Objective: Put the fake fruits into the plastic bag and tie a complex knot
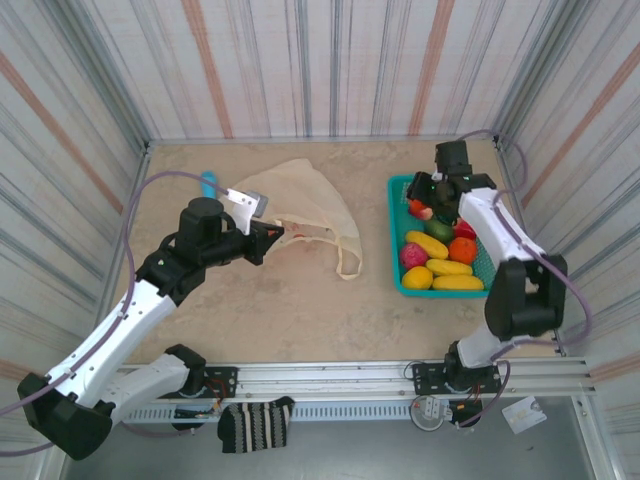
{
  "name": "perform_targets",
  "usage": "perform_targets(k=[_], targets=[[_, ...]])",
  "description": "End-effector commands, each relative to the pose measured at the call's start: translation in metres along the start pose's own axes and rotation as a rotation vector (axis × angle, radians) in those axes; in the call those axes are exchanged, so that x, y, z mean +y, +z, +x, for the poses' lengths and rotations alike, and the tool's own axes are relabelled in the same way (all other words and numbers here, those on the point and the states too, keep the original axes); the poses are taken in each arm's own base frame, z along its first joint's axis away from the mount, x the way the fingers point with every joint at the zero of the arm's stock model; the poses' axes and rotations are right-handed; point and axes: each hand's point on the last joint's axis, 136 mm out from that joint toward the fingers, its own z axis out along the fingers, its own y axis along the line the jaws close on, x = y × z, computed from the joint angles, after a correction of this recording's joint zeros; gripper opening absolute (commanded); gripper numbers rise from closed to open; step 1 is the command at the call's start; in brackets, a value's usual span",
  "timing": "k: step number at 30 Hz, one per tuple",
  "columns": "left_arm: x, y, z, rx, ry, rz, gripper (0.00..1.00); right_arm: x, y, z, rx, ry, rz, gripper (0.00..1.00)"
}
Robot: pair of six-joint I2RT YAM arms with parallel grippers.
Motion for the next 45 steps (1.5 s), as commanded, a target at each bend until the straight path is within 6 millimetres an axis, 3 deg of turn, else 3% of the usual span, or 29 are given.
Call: perform_targets(k=[1,6,10,15,19,24,35,40,45], targets=[[-0.001,-0.006,0.001,0.011,-0.008,-0.017,0.0,0.053,-0.04,0.005,-0.072,-0.121,-0.181,0.61],[-0.002,-0.013,0.006,0.001,-0.028,-0.01,0.0,0.152,-0.061,0.06,-0.007,-0.301,-0.462,0.58],[0.002,-0.018,0.009,-0.012,-0.043,-0.022,0.0,0.217,-0.047,0.112,0.124,-0.374,-0.622,0.57],[0.007,-0.021,0.013,-0.026,-0.056,-0.031,0.0,0.279,-0.022,0.162,0.274,-0.385,-0.794,0.56],[0.012,-0.022,0.013,-0.036,-0.069,-0.035,0.0,0.311,-0.011,0.187,0.353,-0.374,-0.887,0.55],[0.017,-0.023,0.007,-0.053,-0.085,-0.044,0.0,0.322,-0.005,0.215,0.396,-0.39,-0.901,0.55],[0.007,-0.017,-0.018,-0.069,-0.114,0.025,0.0,0.314,0.019,0.236,0.372,-0.396,-0.817,0.56],[-0.014,-0.016,-0.03,-0.061,-0.115,0.136,0.0,0.323,0.048,0.22,0.302,-0.367,-0.73,0.56],[-0.049,-0.024,-0.039,-0.04,-0.073,0.281,0.0,0.315,0.084,0.175,0.141,-0.312,-0.517,0.6]])
